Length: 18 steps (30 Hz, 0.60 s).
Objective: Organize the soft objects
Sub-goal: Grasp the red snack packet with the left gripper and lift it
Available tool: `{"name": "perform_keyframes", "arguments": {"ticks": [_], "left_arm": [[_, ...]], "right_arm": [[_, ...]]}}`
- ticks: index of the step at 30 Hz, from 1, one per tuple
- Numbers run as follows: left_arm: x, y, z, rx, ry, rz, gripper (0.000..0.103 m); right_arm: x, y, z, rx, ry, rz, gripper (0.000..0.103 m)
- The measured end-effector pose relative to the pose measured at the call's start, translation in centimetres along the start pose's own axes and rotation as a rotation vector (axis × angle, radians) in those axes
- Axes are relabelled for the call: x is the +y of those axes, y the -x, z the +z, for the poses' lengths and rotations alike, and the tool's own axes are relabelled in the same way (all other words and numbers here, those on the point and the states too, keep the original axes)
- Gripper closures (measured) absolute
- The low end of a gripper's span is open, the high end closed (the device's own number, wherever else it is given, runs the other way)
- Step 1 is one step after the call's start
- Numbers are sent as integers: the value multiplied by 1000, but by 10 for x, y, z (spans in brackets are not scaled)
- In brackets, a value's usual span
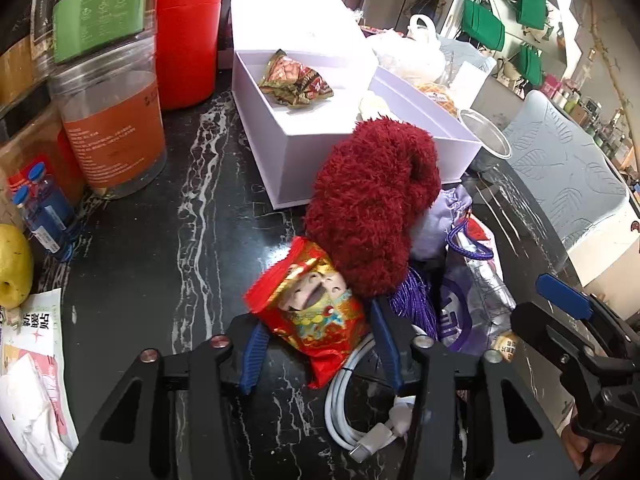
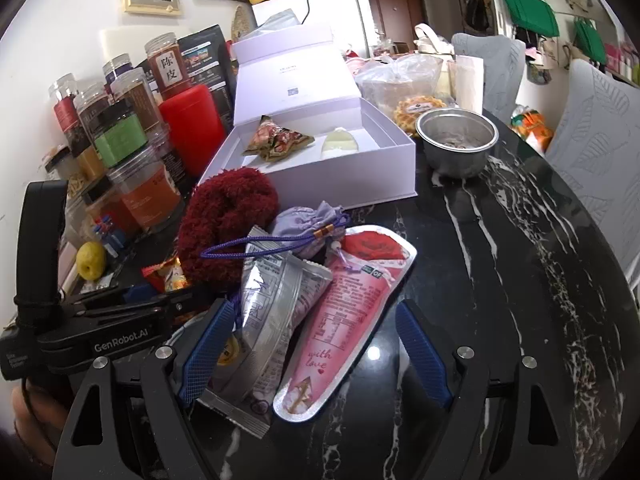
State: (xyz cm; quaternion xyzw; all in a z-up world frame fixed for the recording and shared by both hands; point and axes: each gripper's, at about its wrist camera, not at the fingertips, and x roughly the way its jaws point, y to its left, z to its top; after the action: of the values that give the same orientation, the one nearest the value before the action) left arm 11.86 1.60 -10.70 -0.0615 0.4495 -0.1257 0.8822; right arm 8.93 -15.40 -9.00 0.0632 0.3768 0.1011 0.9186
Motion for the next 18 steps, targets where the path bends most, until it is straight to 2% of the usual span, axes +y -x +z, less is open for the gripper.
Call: {"name": "perform_keyframes", "arguments": {"ticks": [3, 9, 18], "left_arm": [[0, 6, -1, -23, -13, 1, 61], [7, 15, -4, 0, -10, -8, 61], [16, 34, -14, 5, -21, 31, 62]], "right_arm": [[1, -2, 0, 4, -1, 7, 19], [5, -8, -1, 19, 4, 36, 23], [12, -14, -3, 37, 17, 70, 36]]}}
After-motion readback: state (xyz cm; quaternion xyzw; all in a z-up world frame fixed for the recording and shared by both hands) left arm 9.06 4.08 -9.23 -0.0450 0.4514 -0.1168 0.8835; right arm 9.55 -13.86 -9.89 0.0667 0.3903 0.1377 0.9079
